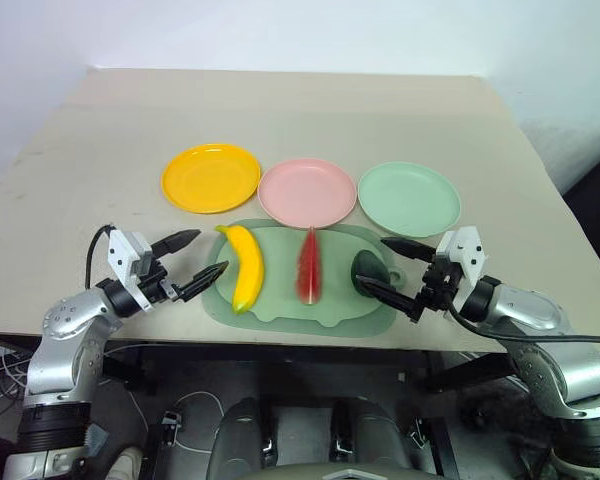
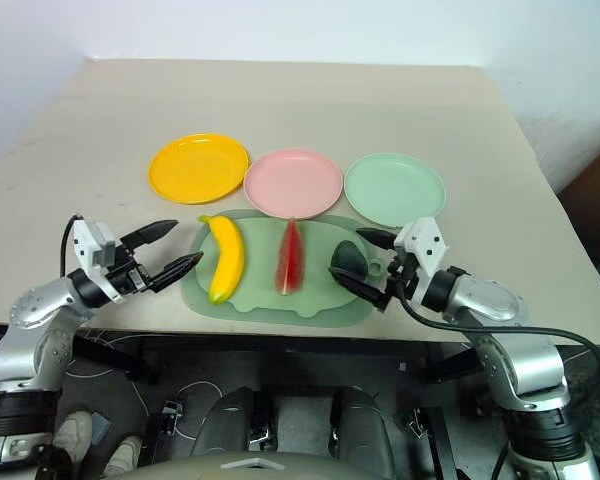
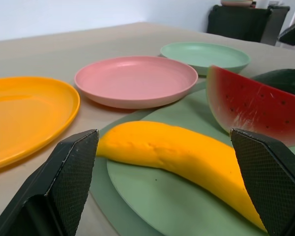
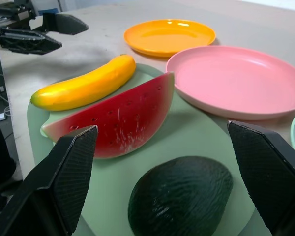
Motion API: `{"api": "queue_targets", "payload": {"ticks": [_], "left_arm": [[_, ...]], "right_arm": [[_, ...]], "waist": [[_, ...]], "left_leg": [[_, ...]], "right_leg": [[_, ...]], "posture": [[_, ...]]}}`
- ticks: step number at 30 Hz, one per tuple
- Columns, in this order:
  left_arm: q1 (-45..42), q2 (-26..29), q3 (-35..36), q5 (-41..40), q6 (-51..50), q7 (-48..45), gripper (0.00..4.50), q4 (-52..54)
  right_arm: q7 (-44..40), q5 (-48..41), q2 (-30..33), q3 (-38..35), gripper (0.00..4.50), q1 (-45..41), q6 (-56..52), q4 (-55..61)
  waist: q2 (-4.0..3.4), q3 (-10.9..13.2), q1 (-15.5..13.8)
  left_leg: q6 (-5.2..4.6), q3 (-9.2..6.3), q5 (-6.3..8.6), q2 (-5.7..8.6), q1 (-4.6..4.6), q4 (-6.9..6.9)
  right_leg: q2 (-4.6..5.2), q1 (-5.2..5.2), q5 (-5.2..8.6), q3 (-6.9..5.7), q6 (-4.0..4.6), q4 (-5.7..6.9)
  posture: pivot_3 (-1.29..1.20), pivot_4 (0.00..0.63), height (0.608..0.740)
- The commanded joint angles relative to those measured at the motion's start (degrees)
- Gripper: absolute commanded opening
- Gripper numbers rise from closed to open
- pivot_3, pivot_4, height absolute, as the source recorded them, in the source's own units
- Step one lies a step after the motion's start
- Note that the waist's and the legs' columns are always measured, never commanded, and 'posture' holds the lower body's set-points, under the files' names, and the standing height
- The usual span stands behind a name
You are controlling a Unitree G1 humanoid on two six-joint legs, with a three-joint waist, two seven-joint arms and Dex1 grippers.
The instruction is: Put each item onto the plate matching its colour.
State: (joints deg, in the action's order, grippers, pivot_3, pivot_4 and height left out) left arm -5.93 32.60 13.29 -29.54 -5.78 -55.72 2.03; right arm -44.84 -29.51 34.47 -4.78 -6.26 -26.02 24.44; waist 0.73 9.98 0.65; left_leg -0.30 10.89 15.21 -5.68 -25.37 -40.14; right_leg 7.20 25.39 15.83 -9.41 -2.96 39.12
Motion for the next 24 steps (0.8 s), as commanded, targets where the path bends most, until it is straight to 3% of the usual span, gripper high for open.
{"api": "queue_targets", "payload": {"ticks": [1,12,24], "left_arm": [[-0.09,0.24,1.28,-0.70,0.75,0.39,4.48,1.93],[-0.90,0.01,0.05,-0.02,0.53,1.54,4.48,2.49],[-3.66,-0.49,-1.33,0.27,0.71,0.25,4.48,-0.20]], "right_arm": [[-0.57,-0.22,0.08,1.02,4.50,-0.96,-0.25,0.07],[0.70,1.57,-0.38,3.42,4.50,-2.61,-1.03,-3.40],[7.73,4.77,-1.92,1.95,4.50,-2.44,-2.49,-6.06]], "waist": [[0.00,0.00,-0.02],[0.00,0.00,-0.04],[0.00,0.00,0.00]], "left_leg": [[0.00,0.00,0.00,0.00,0.00,0.00],[0.01,0.00,-0.01,0.00,0.00,0.00],[0.13,0.01,-0.07,0.01,0.00,0.00]], "right_leg": [[0.00,0.00,0.00,0.00,0.00,0.00],[0.00,0.00,0.00,0.00,0.00,0.00],[0.00,0.00,0.00,-0.01,0.00,0.00]], "posture": [[0.00,0.150,0.695],[0.00,0.150,0.695],[0.00,0.150,0.695]]}}
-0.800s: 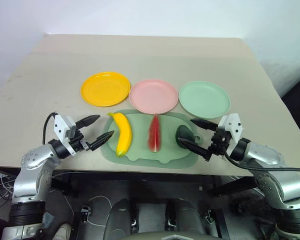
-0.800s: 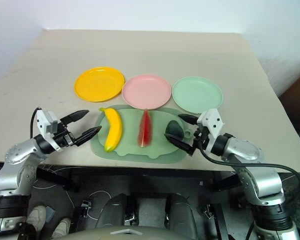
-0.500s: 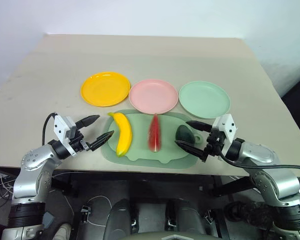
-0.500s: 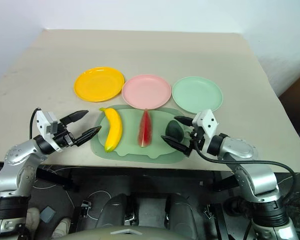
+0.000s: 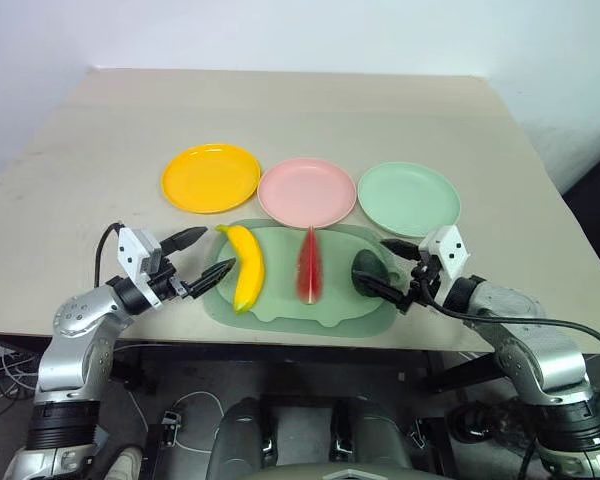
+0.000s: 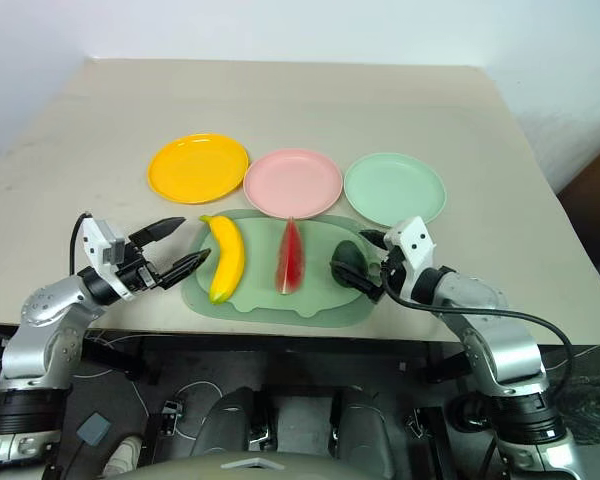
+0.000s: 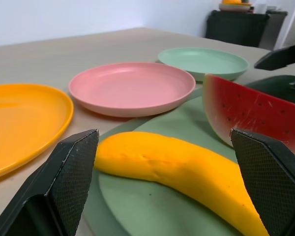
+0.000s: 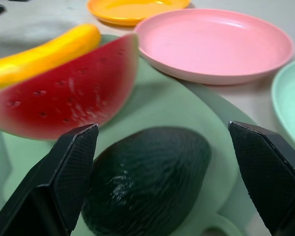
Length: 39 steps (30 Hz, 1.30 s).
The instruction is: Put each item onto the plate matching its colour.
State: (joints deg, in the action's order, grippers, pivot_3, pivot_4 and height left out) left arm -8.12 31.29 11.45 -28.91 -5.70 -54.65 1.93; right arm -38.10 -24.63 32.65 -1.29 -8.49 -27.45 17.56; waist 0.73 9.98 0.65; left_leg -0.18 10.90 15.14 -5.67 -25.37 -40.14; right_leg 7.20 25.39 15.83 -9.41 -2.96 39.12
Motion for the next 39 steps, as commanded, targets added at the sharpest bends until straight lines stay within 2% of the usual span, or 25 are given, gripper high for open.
{"api": "queue_targets", "payload": {"ticks": [1,9,32,35,39], "left_arm": [[-1.68,0.68,0.27,-0.19,0.60,-0.81,4.48,-0.07],[-1.96,0.53,-0.06,0.09,0.54,-1.58,4.48,-0.40],[-0.76,1.58,1.16,-0.20,0.52,-0.84,4.48,1.10],[-0.39,1.74,1.24,-0.29,0.50,-0.63,4.50,1.53],[-0.19,1.78,1.37,-0.22,0.48,-0.28,4.50,1.76]], "right_arm": [[1.02,-0.58,0.00,-1.72,4.50,0.05,-1.79,1.01],[3.26,-1.48,-1.04,-0.92,4.50,0.18,-7.18,2.28],[-2.24,1.27,-3.41,2.66,4.50,-8.15,-2.34,-7.49],[-2.71,1.10,-3.85,2.23,3.94,-8.22,-1.29,-7.80],[-3.15,0.44,-3.89,1.40,2.73,-8.23,-1.26,-7.71]], "waist": [[0.00,0.00,0.00],[0.00,0.00,0.04],[0.00,0.00,0.06],[0.00,0.00,0.10],[0.00,0.00,0.14]], "left_leg": [[0.00,0.00,0.00,0.00,0.00,0.00],[0.00,0.00,0.00,0.00,0.00,0.00],[0.00,0.01,0.00,0.00,-0.01,0.00],[0.00,0.01,0.00,0.00,-0.01,0.00],[0.01,0.01,0.00,0.00,0.00,0.00]], "right_leg": [[0.00,0.00,0.00,0.00,0.00,0.00],[0.00,0.00,0.00,0.01,0.00,0.00],[-0.01,0.01,0.00,0.00,0.00,0.00],[0.00,0.01,0.00,0.00,0.00,0.00],[-0.01,0.00,0.00,0.00,0.00,0.00]], "posture": [[0.00,0.150,0.695],[0.00,0.150,0.695],[0.00,0.150,0.695],[0.00,0.150,0.695],[0.00,0.150,0.695]]}}
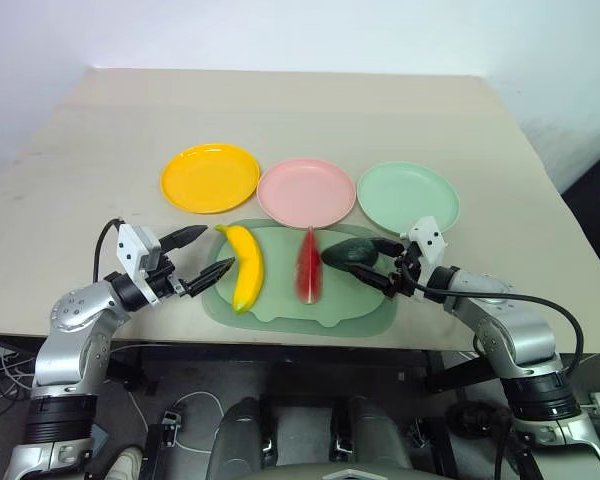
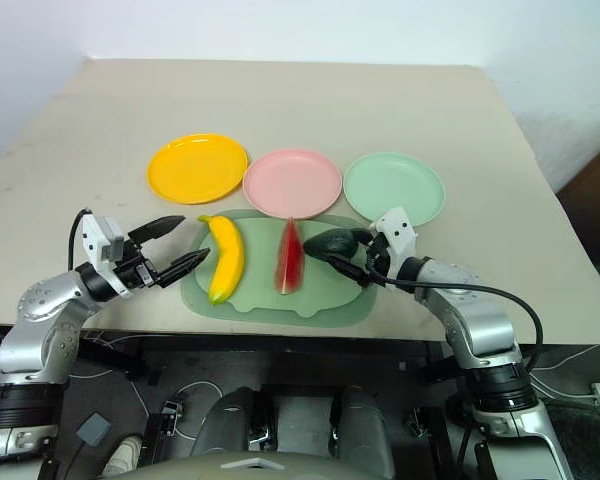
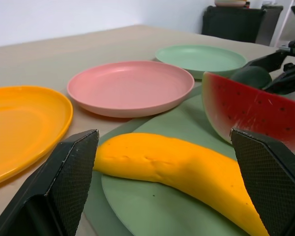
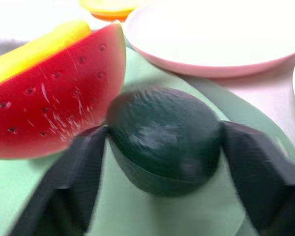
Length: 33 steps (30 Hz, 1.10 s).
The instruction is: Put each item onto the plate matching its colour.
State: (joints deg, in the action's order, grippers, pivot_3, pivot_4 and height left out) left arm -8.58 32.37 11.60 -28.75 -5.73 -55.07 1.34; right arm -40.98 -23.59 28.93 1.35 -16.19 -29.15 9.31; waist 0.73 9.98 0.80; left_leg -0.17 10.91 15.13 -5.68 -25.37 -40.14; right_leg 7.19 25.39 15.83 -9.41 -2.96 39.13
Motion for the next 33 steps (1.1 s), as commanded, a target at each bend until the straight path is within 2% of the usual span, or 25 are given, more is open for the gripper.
{"api": "queue_targets", "payload": {"ticks": [1,7,10,13,22,23,27,33], "left_arm": [[0.29,0.71,1.23,-0.36,0.54,0.21,4.50,2.35],[0.13,0.58,1.19,-0.20,0.79,0.60,4.50,2.15],[0.07,0.47,1.10,-0.18,0.95,0.61,4.50,2.03],[0.02,0.42,1.17,-0.15,1.12,0.65,4.50,1.85],[0.11,0.35,1.29,-0.27,1.06,0.81,4.50,1.93],[0.18,0.33,1.29,-0.28,1.04,0.84,4.50,1.99],[0.53,0.14,1.18,-0.27,1.02,0.92,4.50,2.28],[1.14,-0.26,1.46,-0.37,1.07,1.60,4.50,2.90]], "right_arm": [[-0.34,-0.78,-0.12,-1.41,2.36,-0.55,0.30,0.62],[-0.80,-0.75,1.19,-2.40,0.34,-0.98,-0.09,0.97],[-1.22,-0.89,1.99,-1.98,0.34,-2.19,-1.85,0.53],[-2.63,-4.34,2.01,-3.16,1.03,-3.77,-5.32,1.22],[-5.61,-5.82,2.38,-2.48,4.27,-8.83,-6.30,1.43],[-5.96,-5.37,2.35,-2.09,4.45,-9.51,-5.88,1.01],[-10.21,-2.69,2.30,1.44,4.45,-13.60,-2.32,-2.84],[-17.52,2.70,1.36,7.80,4.45,-21.89,3.37,-14.74]], "waist": [[0.00,0.00,-0.04],[0.00,0.00,-0.05],[-0.01,0.00,0.00],[-0.01,0.01,0.03],[-0.01,0.01,0.02],[-0.01,0.01,0.03],[-0.01,0.01,0.11],[-0.02,0.01,0.06]], "left_leg": [[0.00,0.00,0.00,0.00,0.00,0.00],[0.00,0.00,0.00,0.00,-0.01,0.00],[0.00,0.00,0.00,0.00,-0.01,0.00],[0.00,0.00,0.00,0.00,-0.01,0.00],[-0.01,0.01,0.00,0.00,-0.01,0.01],[0.00,0.01,0.00,0.00,-0.01,0.01],[0.00,0.02,0.00,0.00,-0.01,0.01],[0.00,0.06,0.00,0.00,-0.01,0.01]], "right_leg": [[0.00,0.00,0.00,0.00,0.00,0.00],[0.00,0.01,0.00,0.00,0.00,0.00],[0.00,0.01,0.00,0.00,0.00,0.00],[0.00,0.02,0.00,0.00,0.00,0.00],[0.00,0.02,0.00,0.00,0.00,0.00],[0.00,0.02,0.00,0.00,0.00,0.00],[0.00,0.03,0.00,0.00,0.01,0.00],[0.00,0.04,0.00,0.00,0.00,0.01]], "posture": [[0.00,0.150,0.695],[0.00,0.150,0.695],[0.00,0.150,0.695],[0.00,0.150,0.695],[0.00,0.150,0.695],[0.00,0.150,0.695],[0.00,0.150,0.695],[0.00,0.150,0.695]]}}
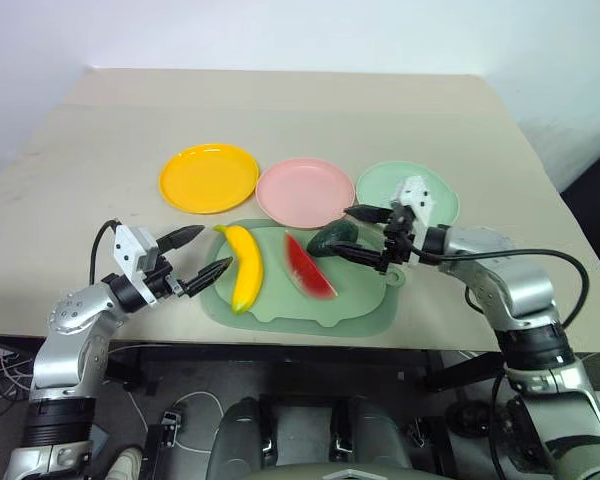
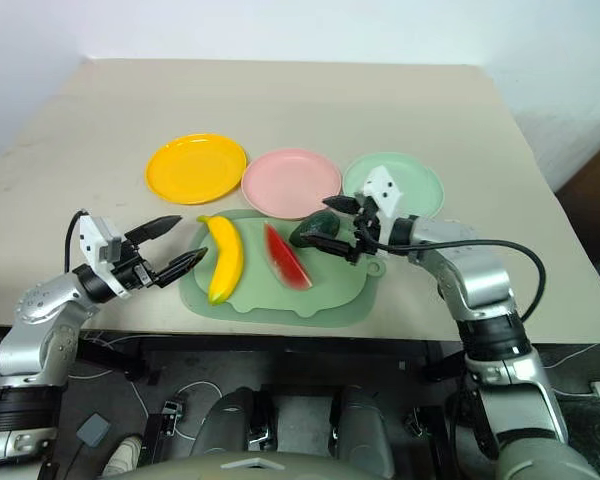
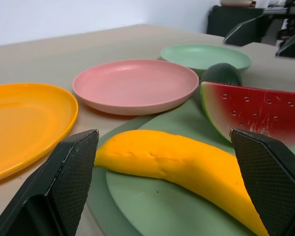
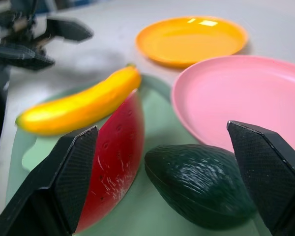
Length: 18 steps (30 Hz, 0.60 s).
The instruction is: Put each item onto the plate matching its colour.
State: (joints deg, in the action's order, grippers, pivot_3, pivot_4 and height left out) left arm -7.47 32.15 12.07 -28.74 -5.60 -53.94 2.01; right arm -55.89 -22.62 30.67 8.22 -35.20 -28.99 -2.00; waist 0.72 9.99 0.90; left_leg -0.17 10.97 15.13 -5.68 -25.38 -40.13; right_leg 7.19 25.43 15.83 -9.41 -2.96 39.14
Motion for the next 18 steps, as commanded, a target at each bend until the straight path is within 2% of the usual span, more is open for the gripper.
{"api": "queue_targets", "payload": {"ticks": [1,18], "left_arm": [[0.21,-0.07,1.06,-0.39,0.95,0.63,4.50,2.45],[3.55,0.39,2.74,-0.90,0.73,2.37,4.50,5.62]], "right_arm": [[-3.37,2.72,-0.73,1.48,4.45,-4.16,4.62,-5.86],[-10.29,11.81,-6.54,3.33,4.45,-14.46,19.76,-31.37]], "waist": [[0.00,0.00,-0.07],[-0.03,0.02,0.10]], "left_leg": [[0.00,0.00,0.00,0.00,0.00,0.00],[0.03,0.06,-0.02,0.00,0.00,0.00]], "right_leg": [[0.00,0.00,0.00,0.00,0.00,0.00],[-0.01,0.02,0.00,0.01,0.00,0.03]], "posture": [[0.00,0.150,0.695],[0.00,0.150,0.695]]}}
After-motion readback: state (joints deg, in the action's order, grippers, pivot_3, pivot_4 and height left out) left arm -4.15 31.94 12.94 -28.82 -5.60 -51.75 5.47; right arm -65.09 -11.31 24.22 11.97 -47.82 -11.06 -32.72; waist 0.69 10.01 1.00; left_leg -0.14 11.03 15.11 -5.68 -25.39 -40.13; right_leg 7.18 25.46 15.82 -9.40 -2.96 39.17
